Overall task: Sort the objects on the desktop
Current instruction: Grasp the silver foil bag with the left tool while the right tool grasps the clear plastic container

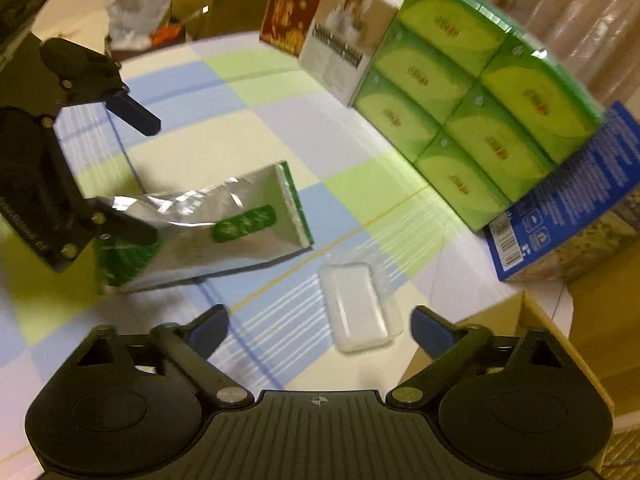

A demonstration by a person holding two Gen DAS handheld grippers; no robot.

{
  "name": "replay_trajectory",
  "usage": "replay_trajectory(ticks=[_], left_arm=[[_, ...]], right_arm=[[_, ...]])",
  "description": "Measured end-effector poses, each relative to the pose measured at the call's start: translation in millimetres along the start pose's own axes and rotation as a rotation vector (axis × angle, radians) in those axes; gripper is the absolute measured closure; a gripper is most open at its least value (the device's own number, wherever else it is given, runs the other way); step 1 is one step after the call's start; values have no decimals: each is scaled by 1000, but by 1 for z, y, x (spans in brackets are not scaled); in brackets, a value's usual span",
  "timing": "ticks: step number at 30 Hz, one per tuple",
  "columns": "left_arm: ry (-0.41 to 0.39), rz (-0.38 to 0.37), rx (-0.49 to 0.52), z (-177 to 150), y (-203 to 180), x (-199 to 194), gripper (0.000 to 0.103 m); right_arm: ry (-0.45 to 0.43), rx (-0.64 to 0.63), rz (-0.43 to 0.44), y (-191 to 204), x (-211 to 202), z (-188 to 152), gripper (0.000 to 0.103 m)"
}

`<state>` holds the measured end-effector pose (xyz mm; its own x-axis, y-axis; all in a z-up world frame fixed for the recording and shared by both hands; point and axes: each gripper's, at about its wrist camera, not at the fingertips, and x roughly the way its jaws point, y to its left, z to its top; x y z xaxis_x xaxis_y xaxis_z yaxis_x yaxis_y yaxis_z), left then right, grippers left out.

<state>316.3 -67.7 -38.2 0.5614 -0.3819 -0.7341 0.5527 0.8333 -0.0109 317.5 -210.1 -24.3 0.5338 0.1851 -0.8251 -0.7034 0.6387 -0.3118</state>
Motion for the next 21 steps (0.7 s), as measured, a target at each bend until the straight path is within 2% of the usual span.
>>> replay_trajectory(ticks=[2,8,13,18,21], left_arm=[[19,-7,14,2,2,14,7],[59,-38,44,6,4,47,8],[98,-70,36,10,8,69,9],[138,-90,39,11,10,84,16],[149,-122,35,11,9,89,30]], right_arm=[[36,-11,11,-6,15,5,17],[129,-99,-1,-15,50,14,18],[162,-74,1,-28,71,24,18],[214,-79,2,-33,91,31,19],[232,-72,17,-35,100,33,24]])
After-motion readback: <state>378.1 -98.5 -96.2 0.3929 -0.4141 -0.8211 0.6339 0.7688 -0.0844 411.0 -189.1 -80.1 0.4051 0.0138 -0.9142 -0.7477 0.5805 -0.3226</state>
